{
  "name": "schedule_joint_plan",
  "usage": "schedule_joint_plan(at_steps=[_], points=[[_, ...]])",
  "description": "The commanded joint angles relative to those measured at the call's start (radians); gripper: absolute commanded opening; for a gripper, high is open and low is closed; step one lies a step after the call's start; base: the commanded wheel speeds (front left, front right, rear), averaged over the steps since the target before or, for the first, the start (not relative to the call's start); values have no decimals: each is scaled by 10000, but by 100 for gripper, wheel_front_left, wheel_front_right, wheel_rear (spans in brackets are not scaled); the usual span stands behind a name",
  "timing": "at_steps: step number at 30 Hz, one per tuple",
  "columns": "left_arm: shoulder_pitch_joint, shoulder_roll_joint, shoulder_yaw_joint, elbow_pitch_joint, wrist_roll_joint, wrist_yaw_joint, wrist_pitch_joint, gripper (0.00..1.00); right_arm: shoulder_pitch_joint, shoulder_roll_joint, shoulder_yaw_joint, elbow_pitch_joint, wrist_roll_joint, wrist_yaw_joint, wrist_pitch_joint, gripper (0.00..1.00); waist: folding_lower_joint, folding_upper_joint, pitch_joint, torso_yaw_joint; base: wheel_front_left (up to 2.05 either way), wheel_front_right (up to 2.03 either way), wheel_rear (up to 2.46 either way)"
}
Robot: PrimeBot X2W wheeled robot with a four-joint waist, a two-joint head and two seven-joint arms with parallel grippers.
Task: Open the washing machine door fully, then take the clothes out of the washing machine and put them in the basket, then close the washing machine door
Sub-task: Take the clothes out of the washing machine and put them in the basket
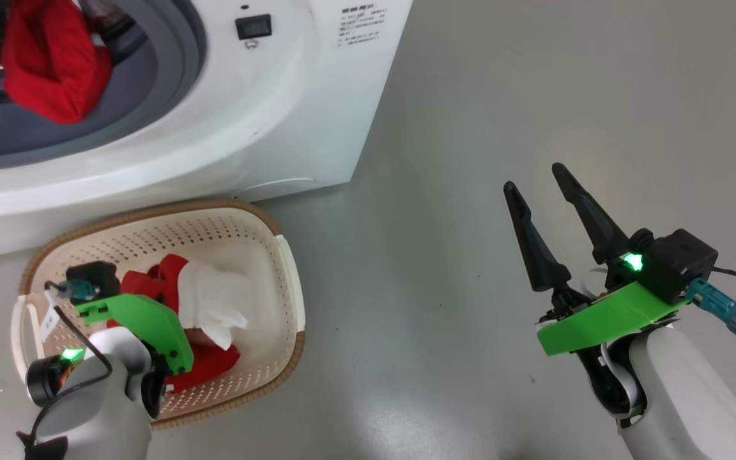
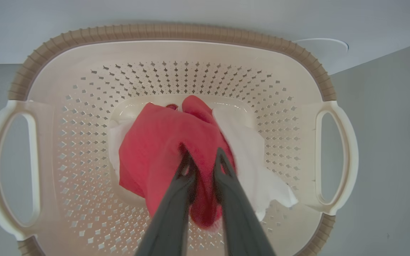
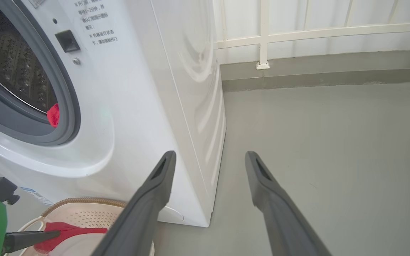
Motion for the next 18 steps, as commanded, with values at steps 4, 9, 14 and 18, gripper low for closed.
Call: schedule_joint_plan(at_steps=[4, 9, 14, 18], points=[[67, 345, 102, 37, 19, -122, -168, 100, -102, -6, 69, -160, 102, 50, -63, 100, 0, 0, -12, 19, 0, 0, 0], [245, 246, 212, 66, -232, -455, -776, 100, -43, -18, 21, -90, 102, 50, -63, 100, 0, 0, -379, 176, 0, 0, 0], [482, 124, 90, -103, -261, -759, -1787, 100, 140, -68, -33, -39, 82, 50, -63, 100, 0, 0, -924, 421, 0, 0, 0], [728, 95, 25, -456, -257, -873, -2368, 100, 345, -104, -83, -13, 51, 50, -63, 100, 0, 0, -1401, 618, 0, 0, 0]])
